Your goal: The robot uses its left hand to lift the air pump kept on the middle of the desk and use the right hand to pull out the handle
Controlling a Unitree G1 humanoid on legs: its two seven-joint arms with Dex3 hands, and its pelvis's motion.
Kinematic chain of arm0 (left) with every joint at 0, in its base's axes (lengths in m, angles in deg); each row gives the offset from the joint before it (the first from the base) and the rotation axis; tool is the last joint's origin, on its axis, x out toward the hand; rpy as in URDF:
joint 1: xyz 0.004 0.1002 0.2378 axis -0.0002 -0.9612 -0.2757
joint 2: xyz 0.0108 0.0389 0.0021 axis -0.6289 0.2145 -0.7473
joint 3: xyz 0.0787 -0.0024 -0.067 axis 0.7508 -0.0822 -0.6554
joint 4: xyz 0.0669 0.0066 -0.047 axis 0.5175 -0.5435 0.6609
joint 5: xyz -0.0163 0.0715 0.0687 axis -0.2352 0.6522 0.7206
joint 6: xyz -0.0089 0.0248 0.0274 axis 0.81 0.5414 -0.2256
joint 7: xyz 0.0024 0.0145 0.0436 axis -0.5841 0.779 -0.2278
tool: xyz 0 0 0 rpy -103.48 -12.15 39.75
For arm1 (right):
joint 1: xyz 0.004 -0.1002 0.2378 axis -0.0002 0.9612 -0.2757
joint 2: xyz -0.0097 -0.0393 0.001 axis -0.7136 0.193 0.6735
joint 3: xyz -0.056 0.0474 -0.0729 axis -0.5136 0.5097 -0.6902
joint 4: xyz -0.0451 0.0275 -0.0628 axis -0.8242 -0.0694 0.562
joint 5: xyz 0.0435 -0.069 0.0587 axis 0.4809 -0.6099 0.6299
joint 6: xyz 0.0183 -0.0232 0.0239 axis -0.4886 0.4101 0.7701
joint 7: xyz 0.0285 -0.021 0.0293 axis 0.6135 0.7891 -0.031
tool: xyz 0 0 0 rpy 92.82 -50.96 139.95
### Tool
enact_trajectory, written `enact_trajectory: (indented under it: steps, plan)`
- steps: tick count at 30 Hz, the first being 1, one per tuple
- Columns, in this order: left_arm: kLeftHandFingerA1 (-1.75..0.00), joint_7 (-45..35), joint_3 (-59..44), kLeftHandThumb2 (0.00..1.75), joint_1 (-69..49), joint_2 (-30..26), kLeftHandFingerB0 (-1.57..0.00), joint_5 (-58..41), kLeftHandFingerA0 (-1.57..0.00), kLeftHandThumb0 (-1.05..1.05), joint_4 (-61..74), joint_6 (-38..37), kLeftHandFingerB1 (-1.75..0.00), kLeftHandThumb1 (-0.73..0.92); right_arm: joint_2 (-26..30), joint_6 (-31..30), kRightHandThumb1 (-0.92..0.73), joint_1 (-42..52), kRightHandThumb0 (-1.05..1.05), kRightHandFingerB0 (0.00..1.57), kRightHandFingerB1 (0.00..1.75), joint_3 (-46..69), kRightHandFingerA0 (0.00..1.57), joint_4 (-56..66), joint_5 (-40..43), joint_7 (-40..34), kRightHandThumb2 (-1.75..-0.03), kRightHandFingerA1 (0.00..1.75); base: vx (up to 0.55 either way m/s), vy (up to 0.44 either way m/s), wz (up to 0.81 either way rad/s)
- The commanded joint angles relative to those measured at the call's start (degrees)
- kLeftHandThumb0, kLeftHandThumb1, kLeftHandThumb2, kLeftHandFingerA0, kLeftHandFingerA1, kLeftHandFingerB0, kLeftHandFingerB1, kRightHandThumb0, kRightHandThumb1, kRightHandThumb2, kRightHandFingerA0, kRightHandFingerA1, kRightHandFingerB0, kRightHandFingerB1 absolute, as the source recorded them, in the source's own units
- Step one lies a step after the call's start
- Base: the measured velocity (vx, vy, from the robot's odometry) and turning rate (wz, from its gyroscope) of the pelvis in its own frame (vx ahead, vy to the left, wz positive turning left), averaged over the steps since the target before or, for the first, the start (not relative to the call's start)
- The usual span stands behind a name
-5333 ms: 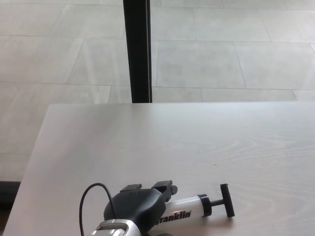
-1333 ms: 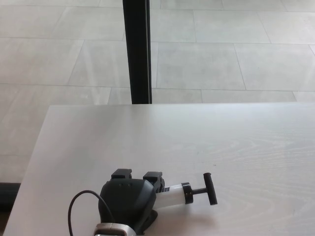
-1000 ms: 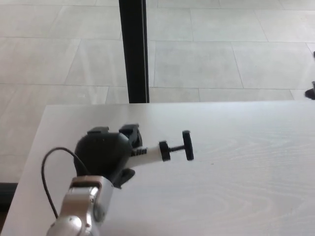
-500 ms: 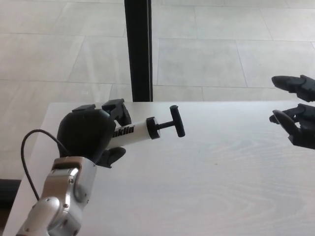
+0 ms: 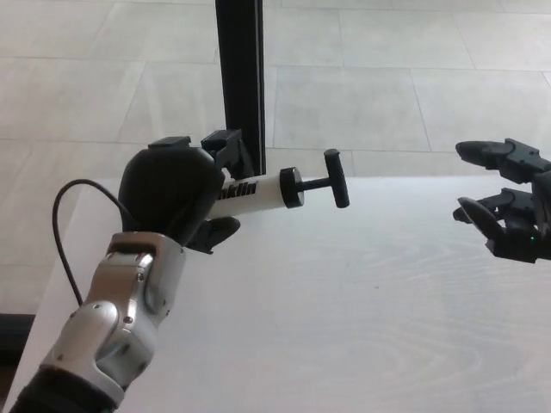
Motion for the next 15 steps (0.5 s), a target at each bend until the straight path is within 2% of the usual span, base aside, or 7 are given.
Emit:
enact_trajectory:
  steps: [1,2,3,5,6,11,15]
  plan:
    - [-1.75,0.4,1.3,0.86,1.8,0.9,-0.68,1.4,-0.8,-0.21,-0.5,1.4,-1.48,0.62,-0.3,-3.8,-0.52,-1.8,-0.63,0.25,0.49,-2.3,0.59,-0.6,-1.8,1.5,-0.89,0.8,0.0,0.0,0.0]
    - [-1.75,0.4,1.5,0.91,2.0,1.1,-0.63,1.3,-0.78,-0.2,-0.8,1.4,-1.53,0.59,-0.7,-4.2,-0.51,-1.9,-0.65,0.26,0.49,-2.9,0.59,-0.4,-2.0,1.4,-0.88,0.8,0.0,0.0,0.0]
    - [-1.75,-0.1,1.7,0.93,2.3,1.2,-0.61,1.3,-0.78,-0.19,-0.9,1.6,-1.55,0.59,-0.8,-4.5,-0.63,-2.0,-0.59,0.33,0.36,-3.2,0.56,-0.4,-2.0,1.4,-0.59,0.83,0.0,0.0,0.0]
    - [-1.75,-0.5,1.6,0.99,2.8,1.4,-0.61,0.5,-0.78,-0.19,-1.6,1.4,-1.57,0.56,-1.4,-6.1,-0.62,-2.4,-0.57,0.34,0.36,-3.9,0.56,0.5,-2.3,1.1,-0.59,0.86,0.0,0.0,0.0]
    - [-1.75,-0.6,3.0,1.0,3.2,1.0,-0.65,2.4,-0.76,-0.19,-2.3,2.0,-1.53,0.55,-2.3,-6.6,-0.61,-2.7,-0.56,0.34,0.36,-4.1,0.56,1.2,-2.3,0.6,-0.59,0.94,0.0,0.0,0.0]
    - [-1.74,-0.6,4.3,0.88,2.6,1.1,-0.66,2.6,-0.76,-0.19,-3.6,2.6,-1.49,0.62,-3.2,-7.2,-0.6,-4.4,-0.5,0.34,0.38,-4.6,0.61,0.9,-2.9,0.4,-0.58,0.93,0.0,0.0,0.0]
    - [-1.75,0.7,5.0,0.95,2.8,1.6,-0.66,3.3,-0.82,-0.19,-5.0,3.0,-1.55,0.58,-4.5,-8.5,-0.62,-5.1,-0.47,0.37,0.4,-5.0,0.7,0.8,-3.3,0.0,-0.58,0.89,0.0,0.0,0.0]
